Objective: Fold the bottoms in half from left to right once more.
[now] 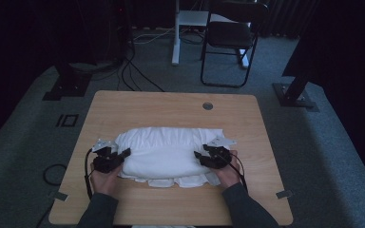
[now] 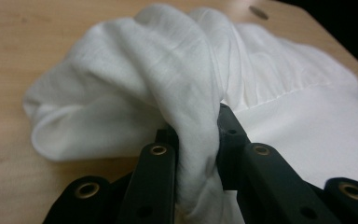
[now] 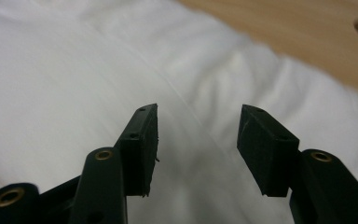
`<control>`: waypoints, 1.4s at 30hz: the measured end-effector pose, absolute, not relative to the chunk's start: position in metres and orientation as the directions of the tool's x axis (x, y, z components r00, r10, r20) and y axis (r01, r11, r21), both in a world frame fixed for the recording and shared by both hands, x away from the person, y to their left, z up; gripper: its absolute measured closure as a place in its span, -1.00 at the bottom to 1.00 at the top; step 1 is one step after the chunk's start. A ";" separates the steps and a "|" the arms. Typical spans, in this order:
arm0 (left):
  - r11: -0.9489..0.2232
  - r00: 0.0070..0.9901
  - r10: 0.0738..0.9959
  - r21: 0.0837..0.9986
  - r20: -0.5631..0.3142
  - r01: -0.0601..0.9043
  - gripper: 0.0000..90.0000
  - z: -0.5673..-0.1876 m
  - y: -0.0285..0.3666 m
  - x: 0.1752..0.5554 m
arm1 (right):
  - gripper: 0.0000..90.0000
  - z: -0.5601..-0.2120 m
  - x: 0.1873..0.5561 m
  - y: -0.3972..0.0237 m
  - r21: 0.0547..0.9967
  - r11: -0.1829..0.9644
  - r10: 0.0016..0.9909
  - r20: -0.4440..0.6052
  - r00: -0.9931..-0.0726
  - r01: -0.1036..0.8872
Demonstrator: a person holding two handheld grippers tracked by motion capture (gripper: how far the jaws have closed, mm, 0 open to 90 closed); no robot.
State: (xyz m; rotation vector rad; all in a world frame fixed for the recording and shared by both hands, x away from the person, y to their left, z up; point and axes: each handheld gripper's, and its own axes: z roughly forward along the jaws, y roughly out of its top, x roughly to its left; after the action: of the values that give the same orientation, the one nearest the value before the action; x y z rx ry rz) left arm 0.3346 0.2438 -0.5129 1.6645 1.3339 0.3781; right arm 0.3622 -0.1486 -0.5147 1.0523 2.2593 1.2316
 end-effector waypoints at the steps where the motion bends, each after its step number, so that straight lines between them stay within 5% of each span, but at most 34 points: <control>1: 0.027 0.371 0.880 0.812 -0.296 0.583 0.79 -0.510 0.243 0.335 | 0.03 -0.512 0.363 -0.143 0.833 0.345 0.746 0.036 -0.666 0.431; 17: -0.034 0.531 0.816 0.897 -0.229 0.440 0.81 -0.445 0.210 0.342 | 0.05 -0.550 0.382 -0.089 0.773 0.440 0.691 0.034 -0.722 0.457; 30: -0.126 0.653 0.739 0.918 -0.166 0.375 0.81 -0.423 0.154 0.348 | 0.06 -0.556 0.382 -0.057 0.806 0.374 0.717 0.062 -0.694 0.458; 36: -0.134 0.653 0.738 0.913 -0.167 0.385 0.81 -0.430 0.152 0.350 | -0.17 -0.530 0.372 -0.089 0.835 0.349 0.677 0.088 -0.730 0.425; 42: -0.142 0.654 0.738 0.910 -0.166 0.390 0.81 -0.433 0.150 0.350 | -0.19 -0.540 0.366 -0.137 0.804 0.363 0.756 0.041 -0.653 0.470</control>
State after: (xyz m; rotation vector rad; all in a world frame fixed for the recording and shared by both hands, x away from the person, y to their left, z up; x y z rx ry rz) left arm 0.3503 0.1502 -0.4333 1.7595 0.9127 0.3901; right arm 0.3663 -0.1367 -0.5405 1.0783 2.2929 1.1855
